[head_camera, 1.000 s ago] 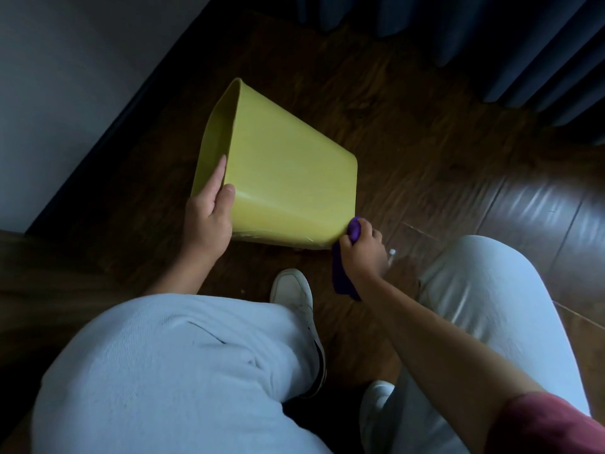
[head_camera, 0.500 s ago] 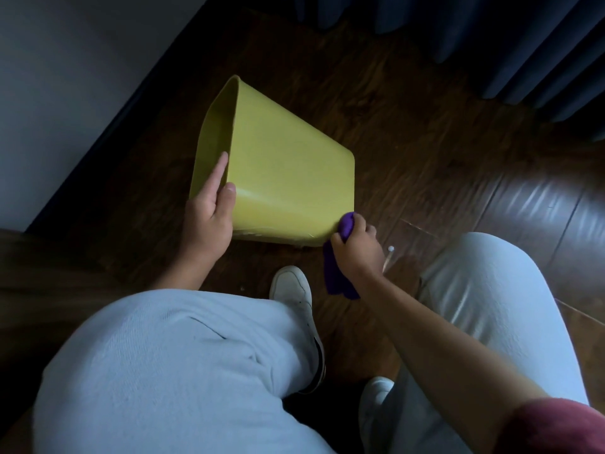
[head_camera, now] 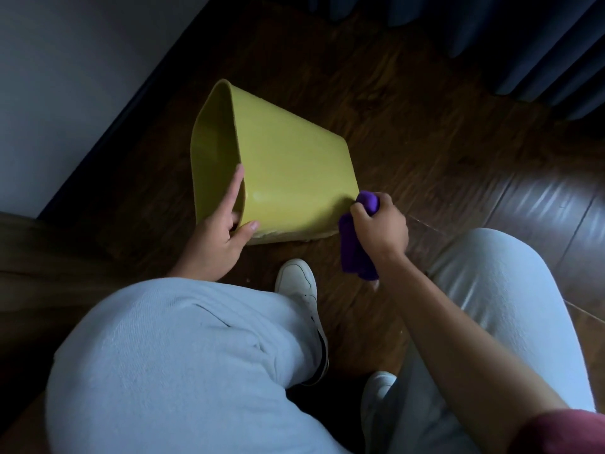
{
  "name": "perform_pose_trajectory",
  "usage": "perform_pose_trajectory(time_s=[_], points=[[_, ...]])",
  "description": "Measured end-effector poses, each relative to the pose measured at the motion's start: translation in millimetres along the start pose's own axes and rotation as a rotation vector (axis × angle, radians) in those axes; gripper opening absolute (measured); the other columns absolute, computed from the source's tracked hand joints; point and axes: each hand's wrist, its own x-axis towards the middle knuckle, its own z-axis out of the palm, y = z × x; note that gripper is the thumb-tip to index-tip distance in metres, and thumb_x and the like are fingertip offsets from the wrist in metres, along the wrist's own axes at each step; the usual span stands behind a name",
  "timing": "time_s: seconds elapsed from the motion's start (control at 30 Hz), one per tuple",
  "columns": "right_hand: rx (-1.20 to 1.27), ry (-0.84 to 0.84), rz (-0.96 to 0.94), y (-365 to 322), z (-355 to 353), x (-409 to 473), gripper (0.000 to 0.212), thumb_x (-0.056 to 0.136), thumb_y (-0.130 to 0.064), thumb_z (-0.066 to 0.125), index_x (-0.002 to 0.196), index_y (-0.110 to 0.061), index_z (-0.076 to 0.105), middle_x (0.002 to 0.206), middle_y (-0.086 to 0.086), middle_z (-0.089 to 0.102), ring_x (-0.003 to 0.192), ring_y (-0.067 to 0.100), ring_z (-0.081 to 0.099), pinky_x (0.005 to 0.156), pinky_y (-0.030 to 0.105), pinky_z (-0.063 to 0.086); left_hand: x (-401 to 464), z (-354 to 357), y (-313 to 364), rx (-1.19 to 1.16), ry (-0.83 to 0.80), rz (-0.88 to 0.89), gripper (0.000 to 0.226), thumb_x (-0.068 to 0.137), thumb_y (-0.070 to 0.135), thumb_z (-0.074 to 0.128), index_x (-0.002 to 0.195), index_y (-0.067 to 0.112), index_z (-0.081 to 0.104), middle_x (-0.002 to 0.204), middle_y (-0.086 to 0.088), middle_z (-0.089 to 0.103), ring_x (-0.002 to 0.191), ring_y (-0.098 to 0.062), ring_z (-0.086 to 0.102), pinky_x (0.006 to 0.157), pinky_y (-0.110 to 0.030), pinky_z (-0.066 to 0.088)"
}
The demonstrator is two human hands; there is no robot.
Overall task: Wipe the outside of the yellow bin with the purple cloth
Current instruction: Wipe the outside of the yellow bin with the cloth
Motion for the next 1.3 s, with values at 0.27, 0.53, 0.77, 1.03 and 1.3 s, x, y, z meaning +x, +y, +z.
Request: perform_pose_trajectory(time_s=[0.27,0.53,0.77,1.03,1.3], points=[[0.150,0.078,0.054,-9.8,-25.5,7.4,0.045,0.092,-0.046,0.057,0.134,-0.031,0.054,0.108,0.002,0.068,0.091,0.024,0.070,0.083,0.052,0.062,32.5,-26.5,19.5,0.092,0.121,0.135,0.068,0.105,0.015,0.058,0.163,0.031,0.026,0.056,0.009,0.029,0.046,-0.007,0.033,0.045,-0.020,0.024],[0.210,0.077,0.108,-9.2,-34.4,8.0,0.043,0.095,-0.044,0.058,0.135,-0.032,0.054,0.112,0.002,0.066,0.096,0.026,0.068,0.086,0.053,0.061,62.7,-47.1,58.8,0.012,0.043,0.146,0.058,0.105,0.010,0.058,0.158,0.027,0.041,0.114,0.013,0.072,0.071,0.022,0.046,0.079,0.003,0.027],[0.237,0.068,0.141,-11.9,-38.0,10.6,0.044,0.093,-0.045,0.057,0.135,-0.033,0.056,0.111,0.000,0.065,0.098,0.026,0.067,0.089,0.054,0.060,34.3,-45.3,30.9,0.019,-0.199,0.173,0.068,0.104,0.027,0.059,0.153,0.061,0.026,0.141,0.056,0.033,0.135,0.024,0.034,0.105,-0.004,0.036],[0.254,0.023,0.135,-10.9,-33.4,6.9,0.042,0.096,-0.040,0.058,0.137,-0.031,0.054,0.101,-0.006,0.062,0.094,0.022,0.066,0.085,0.047,0.062,29.7,-31.4,39.9,0.088,-0.081,0.212,0.057,0.101,0.049,0.052,0.153,0.060,0.030,0.129,0.006,0.072,0.098,-0.019,0.070,0.093,-0.055,0.058],[0.273,0.028,0.131,-10.9,-34.0,5.7,0.041,0.095,-0.041,0.059,0.135,-0.034,0.055,0.111,-0.002,0.064,0.100,0.024,0.067,0.089,0.053,0.061,86.0,-45.6,68.1,0.061,0.087,0.142,0.055,0.107,0.028,0.054,0.156,0.045,0.036,0.078,0.016,0.073,0.066,-0.019,0.071,0.062,-0.038,0.063]])
